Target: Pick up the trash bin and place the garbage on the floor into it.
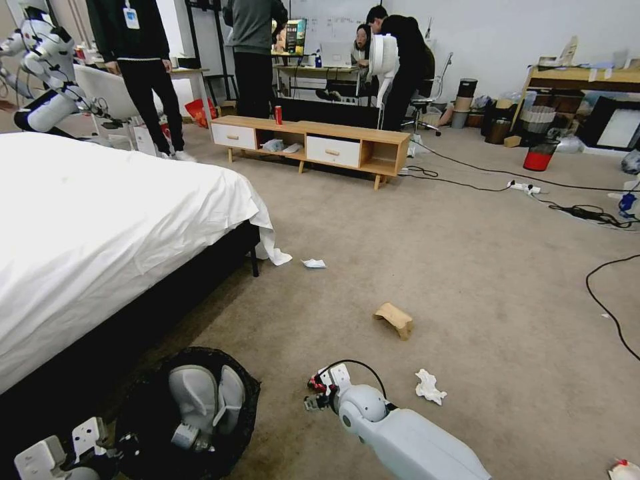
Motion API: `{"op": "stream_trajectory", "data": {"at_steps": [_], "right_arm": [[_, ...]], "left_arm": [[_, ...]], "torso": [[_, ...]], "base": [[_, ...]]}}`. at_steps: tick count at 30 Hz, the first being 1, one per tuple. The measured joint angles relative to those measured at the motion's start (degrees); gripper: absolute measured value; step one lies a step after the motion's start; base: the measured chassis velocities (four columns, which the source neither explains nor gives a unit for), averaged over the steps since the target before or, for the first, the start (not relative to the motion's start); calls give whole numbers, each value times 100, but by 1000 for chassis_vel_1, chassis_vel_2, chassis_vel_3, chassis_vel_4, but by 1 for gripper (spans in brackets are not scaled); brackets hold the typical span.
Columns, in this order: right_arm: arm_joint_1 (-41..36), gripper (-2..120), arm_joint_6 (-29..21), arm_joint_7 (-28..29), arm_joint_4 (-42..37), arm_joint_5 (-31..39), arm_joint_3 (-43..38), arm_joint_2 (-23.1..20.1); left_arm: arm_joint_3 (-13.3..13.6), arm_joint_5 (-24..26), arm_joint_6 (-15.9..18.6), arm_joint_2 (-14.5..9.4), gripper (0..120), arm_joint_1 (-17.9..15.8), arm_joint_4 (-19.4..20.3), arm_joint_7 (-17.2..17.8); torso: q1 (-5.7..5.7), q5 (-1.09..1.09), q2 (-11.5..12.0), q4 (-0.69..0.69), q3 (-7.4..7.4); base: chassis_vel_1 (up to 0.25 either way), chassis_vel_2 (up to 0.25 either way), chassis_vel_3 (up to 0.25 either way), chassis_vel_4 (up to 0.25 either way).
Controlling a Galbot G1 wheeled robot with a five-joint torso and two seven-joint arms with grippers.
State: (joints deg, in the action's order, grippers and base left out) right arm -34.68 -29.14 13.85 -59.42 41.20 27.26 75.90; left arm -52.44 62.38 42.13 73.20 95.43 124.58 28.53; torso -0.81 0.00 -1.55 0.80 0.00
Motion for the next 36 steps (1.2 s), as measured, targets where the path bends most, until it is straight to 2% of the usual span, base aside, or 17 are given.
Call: {"op": "stream_trajectory", "data": {"at_steps": [19, 36], "right_arm": [[170, 100, 508, -401, 951, -636, -54, 254], [309, 100, 882, -717, 1990, -1000, -210, 690]], "left_arm": [[12, -62, 0, 58, 0, 20, -71, -47], [27, -144, 0, 88, 0, 75, -138, -121]], "torso": [[0, 0, 0, 0, 0], [0, 0, 0, 0, 0]], "base": [[0, 0, 0, 0], [0, 0, 0, 0]]}}
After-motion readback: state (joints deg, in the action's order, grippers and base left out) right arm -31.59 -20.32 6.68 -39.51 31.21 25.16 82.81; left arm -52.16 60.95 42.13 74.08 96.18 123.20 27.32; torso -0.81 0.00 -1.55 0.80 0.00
